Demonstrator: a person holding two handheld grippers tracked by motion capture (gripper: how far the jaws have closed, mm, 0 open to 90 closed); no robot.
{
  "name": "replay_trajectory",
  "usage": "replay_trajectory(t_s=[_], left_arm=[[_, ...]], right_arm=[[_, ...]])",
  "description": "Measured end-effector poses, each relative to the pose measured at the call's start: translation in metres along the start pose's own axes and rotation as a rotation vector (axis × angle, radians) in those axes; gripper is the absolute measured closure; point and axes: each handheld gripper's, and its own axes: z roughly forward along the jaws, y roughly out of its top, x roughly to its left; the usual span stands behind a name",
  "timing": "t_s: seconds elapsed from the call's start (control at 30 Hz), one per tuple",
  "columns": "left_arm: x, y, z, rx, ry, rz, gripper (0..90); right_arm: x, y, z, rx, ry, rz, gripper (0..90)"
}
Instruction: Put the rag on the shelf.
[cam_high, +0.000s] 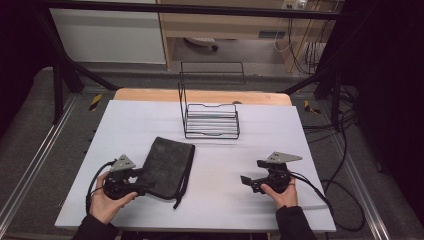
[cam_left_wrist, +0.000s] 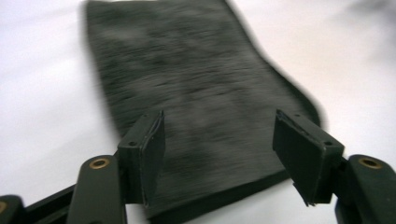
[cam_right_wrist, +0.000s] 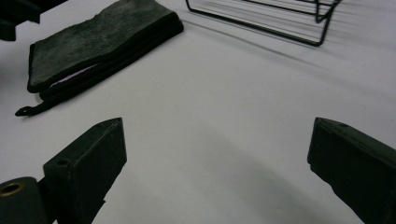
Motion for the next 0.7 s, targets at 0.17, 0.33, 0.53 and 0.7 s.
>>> replay_trajectory(t_s=[0.17,0.33,0.53,0.7], left_arm=[[0.031,-0.007,0.001,0.036,0.052,-0.038,34.3],[0.040,-0.016,0.006,0.051,0.031,-0.031,45.2],[0.037,-0.021,0.012,0.078,-0.001,-0.022,50.4],[0.037,-0.022,0.013,0.085,-0.021,-0.038,57.7]], right_arm=[[0.018,0.007,0.017,0.023,0.018,-0.026,6.4],[0.038,0.016,0.036,0.038,0.039,-0.035,8.1],[0.059,0.023,0.058,0.070,0.060,-0.035,9.2],[0.085,0.031,0.089,0.089,0.092,-0.024,13.4]])
